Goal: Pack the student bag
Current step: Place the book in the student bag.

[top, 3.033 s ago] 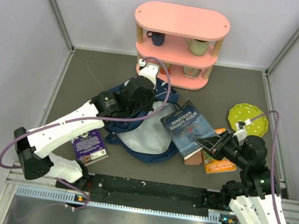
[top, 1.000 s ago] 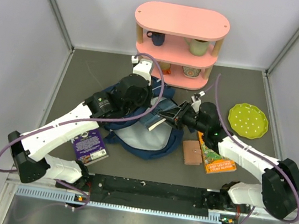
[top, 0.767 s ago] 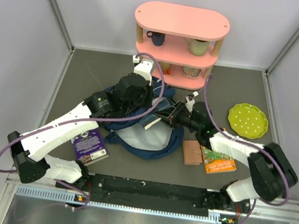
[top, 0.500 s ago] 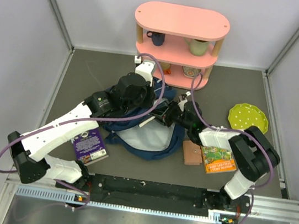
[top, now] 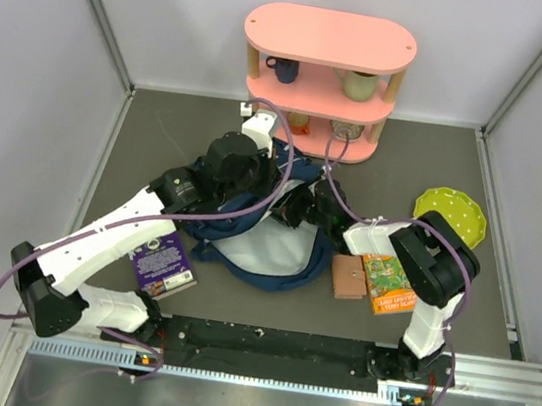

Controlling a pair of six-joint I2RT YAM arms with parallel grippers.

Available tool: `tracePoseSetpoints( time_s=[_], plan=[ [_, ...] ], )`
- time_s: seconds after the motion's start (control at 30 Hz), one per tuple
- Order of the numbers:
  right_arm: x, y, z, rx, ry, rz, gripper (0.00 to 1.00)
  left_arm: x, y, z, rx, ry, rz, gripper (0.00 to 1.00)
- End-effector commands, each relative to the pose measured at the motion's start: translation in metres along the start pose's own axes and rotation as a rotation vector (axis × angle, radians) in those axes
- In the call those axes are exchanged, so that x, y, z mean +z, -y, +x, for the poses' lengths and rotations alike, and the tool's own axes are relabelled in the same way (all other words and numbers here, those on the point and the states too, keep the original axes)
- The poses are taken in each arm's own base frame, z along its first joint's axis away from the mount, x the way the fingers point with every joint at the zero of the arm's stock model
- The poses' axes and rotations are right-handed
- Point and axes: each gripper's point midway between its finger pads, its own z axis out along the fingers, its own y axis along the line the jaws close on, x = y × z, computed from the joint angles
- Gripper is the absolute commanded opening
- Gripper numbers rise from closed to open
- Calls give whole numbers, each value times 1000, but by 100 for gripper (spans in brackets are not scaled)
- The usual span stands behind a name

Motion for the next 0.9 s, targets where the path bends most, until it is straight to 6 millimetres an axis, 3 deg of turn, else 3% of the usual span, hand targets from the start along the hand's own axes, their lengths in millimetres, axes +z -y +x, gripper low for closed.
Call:
tracePoseSetpoints(
  time_s=[0.0,0.03,0.07,0.1,0.23,0.47,0.6,0.63,0.67,0.77,0.8,0.87],
  plan=[
    [-2,-14,12,-97,-40,2,35,-12,0,-45,-47,173,14,0],
    [-6,-4,13,-115,-41,31,41,-13,-2,-44,-47,174,10,0],
    [-9,2,14,-126,-43,56,59,-12,-4,-43,-49,172,6,0],
    [-12,4,16,-141,-47,67,67,-12,-6,-42,-53,172,-2,0],
    [-28,0,19,-202,-59,91,83,-10,-10,-36,-60,159,-11,0],
    [-52,-6,15,-242,-18,142,80,-9,-13,-32,-65,154,-18,0],
    [-73,8,17,-263,-8,211,79,-9,-15,-30,-66,150,-24,0],
    [-82,17,19,-280,-11,248,80,-9,-16,-29,-68,150,-29,0],
    [-97,1,16,-305,23,220,80,-8,-18,-27,-66,143,-34,0],
    [-133,19,4,-363,118,332,81,-6,-19,-21,-67,129,-36,0],
    [-152,9,1,-407,159,309,81,-4,-20,-16,-68,117,-38,0],
    [-177,23,-6,-429,219,390,82,-1,-18,-8,-67,94,-26,0]
  ],
)
